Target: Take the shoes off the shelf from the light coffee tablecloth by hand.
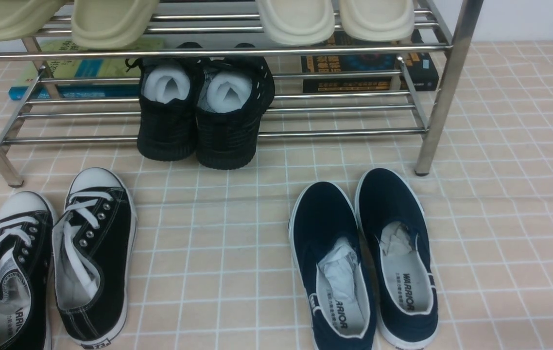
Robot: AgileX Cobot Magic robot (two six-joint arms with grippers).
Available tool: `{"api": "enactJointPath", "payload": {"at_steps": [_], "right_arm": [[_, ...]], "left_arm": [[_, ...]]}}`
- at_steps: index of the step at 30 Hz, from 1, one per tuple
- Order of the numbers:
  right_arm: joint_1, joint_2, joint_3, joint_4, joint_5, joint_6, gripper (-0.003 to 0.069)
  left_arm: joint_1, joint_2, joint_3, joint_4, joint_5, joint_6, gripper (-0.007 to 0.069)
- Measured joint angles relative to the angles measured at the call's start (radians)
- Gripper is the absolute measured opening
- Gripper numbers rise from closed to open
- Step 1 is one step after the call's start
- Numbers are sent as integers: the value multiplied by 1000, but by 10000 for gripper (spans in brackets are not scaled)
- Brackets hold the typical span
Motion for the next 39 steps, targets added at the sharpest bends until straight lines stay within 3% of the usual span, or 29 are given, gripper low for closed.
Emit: {"api": "enactJointPath", "payload": {"at_steps": [39], "right_arm": [[0, 0, 0, 0, 0, 0, 240]], "left_arm": [[0, 0, -1, 20, 3, 0, 118]]}}
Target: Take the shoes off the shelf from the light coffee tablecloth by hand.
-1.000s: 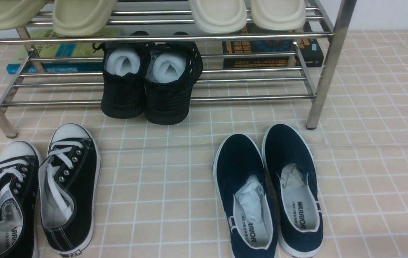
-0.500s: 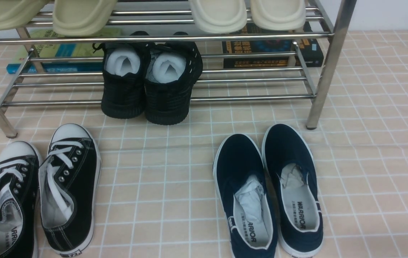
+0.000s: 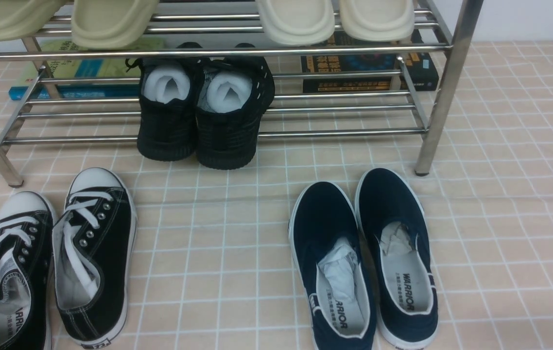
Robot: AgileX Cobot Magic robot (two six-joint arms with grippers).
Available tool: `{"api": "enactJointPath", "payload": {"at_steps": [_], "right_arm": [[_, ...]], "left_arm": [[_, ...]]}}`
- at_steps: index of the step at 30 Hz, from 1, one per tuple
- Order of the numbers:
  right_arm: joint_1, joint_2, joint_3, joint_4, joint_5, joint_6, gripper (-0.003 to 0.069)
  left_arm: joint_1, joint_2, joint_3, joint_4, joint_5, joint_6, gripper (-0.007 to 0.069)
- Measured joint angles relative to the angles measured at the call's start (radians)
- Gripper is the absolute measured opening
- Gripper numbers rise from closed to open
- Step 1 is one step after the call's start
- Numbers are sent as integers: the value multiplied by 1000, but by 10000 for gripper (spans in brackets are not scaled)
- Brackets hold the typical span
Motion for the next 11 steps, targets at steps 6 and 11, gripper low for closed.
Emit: {"api": "enactJointPath", "payload": {"at_steps": [6, 11], "right_arm": [[0, 0, 0, 0, 0, 0, 240], [0, 0, 0, 0, 0, 0, 240]], "left_arm": [[0, 0, 0, 0, 0, -1, 122], [0, 0, 0, 7, 0, -2, 128]]}}
